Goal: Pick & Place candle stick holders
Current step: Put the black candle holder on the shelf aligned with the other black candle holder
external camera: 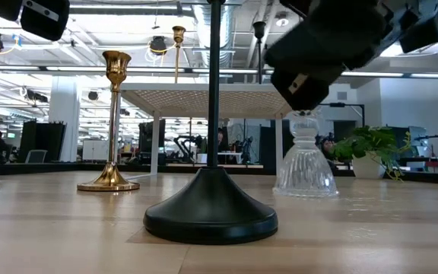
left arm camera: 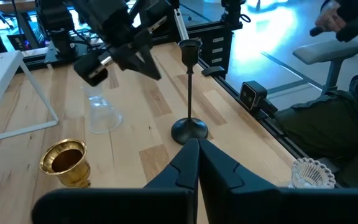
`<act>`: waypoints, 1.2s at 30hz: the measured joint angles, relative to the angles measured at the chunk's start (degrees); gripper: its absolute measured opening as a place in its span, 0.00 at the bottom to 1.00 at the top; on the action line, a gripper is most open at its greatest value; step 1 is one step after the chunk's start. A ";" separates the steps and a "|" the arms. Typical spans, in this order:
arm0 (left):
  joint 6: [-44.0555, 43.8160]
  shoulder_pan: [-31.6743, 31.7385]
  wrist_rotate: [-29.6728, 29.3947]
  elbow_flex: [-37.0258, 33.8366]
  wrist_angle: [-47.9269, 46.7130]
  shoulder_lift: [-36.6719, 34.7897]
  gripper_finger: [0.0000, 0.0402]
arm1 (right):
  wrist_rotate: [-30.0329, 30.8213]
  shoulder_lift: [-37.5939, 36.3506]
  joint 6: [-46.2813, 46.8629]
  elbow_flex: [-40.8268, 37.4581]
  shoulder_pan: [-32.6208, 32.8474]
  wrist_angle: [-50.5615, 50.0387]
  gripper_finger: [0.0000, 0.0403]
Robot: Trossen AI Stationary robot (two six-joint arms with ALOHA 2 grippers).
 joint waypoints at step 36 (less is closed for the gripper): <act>-0.20 0.00 0.02 0.00 -0.04 0.00 0.01 | 15.80 0.35 4.72 17.11 9.02 -27.03 0.16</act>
